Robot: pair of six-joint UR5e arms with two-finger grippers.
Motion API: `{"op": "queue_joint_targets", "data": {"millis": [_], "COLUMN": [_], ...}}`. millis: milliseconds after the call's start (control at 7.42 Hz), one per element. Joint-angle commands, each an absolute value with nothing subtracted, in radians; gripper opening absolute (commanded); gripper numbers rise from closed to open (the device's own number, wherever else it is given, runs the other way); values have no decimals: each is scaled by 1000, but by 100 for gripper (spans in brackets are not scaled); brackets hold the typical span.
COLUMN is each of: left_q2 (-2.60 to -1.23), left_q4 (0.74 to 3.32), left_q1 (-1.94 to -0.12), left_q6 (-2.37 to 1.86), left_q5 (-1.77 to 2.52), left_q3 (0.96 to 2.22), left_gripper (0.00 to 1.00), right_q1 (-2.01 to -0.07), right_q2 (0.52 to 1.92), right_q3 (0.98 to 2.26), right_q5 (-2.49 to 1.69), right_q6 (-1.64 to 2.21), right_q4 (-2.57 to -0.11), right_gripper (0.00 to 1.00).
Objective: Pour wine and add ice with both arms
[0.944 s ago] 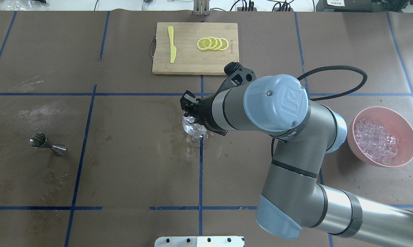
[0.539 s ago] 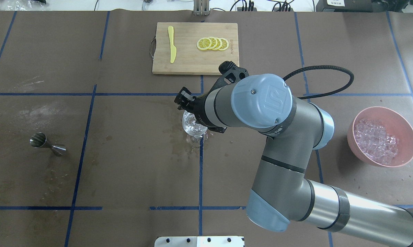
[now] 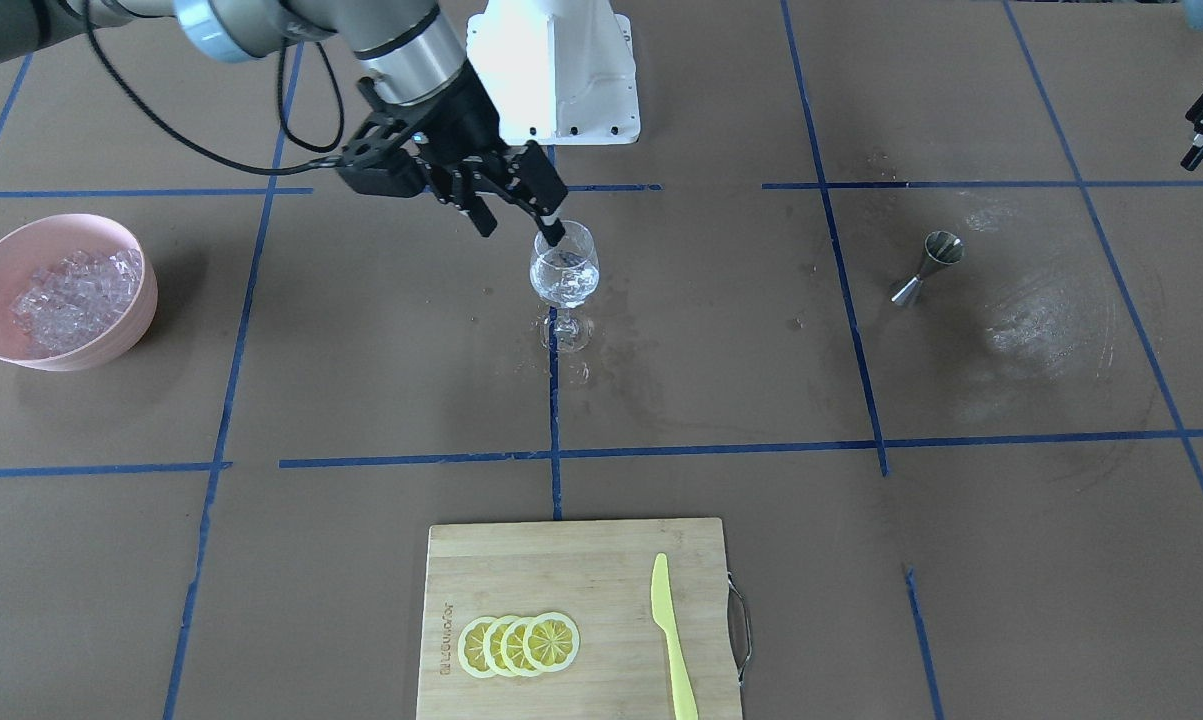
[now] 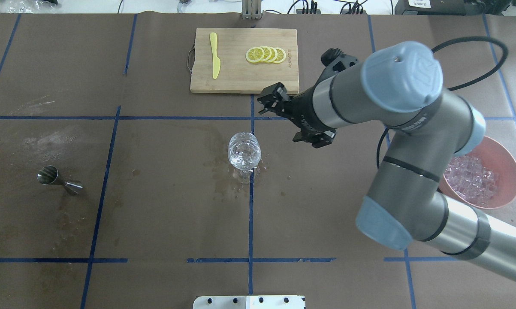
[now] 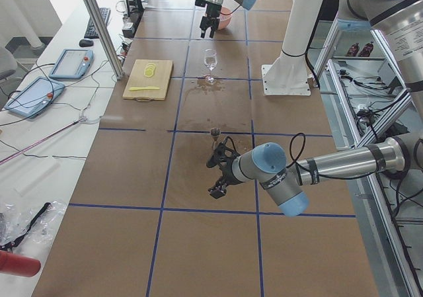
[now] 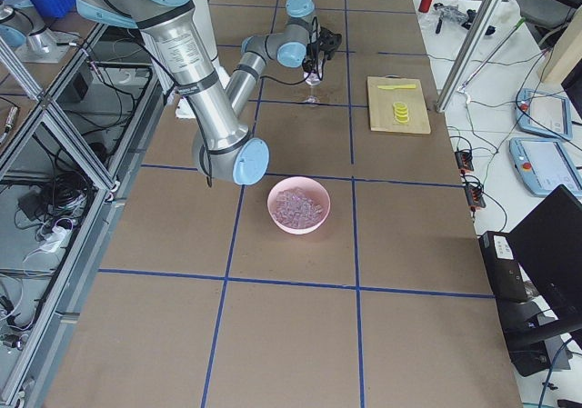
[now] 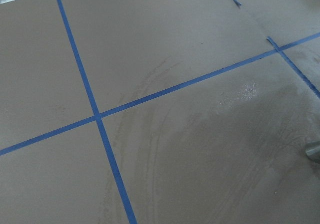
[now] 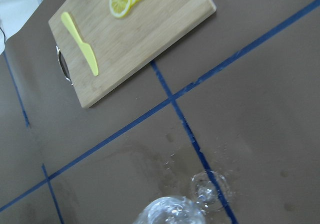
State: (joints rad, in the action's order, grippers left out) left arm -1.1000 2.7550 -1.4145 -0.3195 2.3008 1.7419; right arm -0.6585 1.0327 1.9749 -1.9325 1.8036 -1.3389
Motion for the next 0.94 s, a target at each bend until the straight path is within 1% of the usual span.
{"op": "queue_joint_targets", "data": {"millis": [0, 270, 539, 674, 809], "left_q2": [-1115, -1141, -1219, -1267, -1332], "left_q4": [2755, 2746, 2687, 2560, 2357], "left_q1": [-1414, -1411, -1398, -1396, -1411], "left_q6": [-316, -308, -295, -159, -73], "left_q5": [2296, 2191, 2126, 2128, 2134], "left_q3": [1729, 1706, 1652, 1651, 1673], "left_gripper": [100, 100, 100, 100, 100], "right_q1": [-834, -1027, -1206, -1262, -1281], "right_q2": [1193, 1337, 1483, 1588, 1668], "right_q3": [2034, 2037, 2034, 2033, 2019], "right_q5": [-2112, -2263, -2359, -2361, -2347], "right_q6": [1644, 1399, 1109, 893, 688], "right_q4": [-1338, -1336, -1336, -1338, -1342], "right_gripper": [100, 100, 100, 100, 100]}}
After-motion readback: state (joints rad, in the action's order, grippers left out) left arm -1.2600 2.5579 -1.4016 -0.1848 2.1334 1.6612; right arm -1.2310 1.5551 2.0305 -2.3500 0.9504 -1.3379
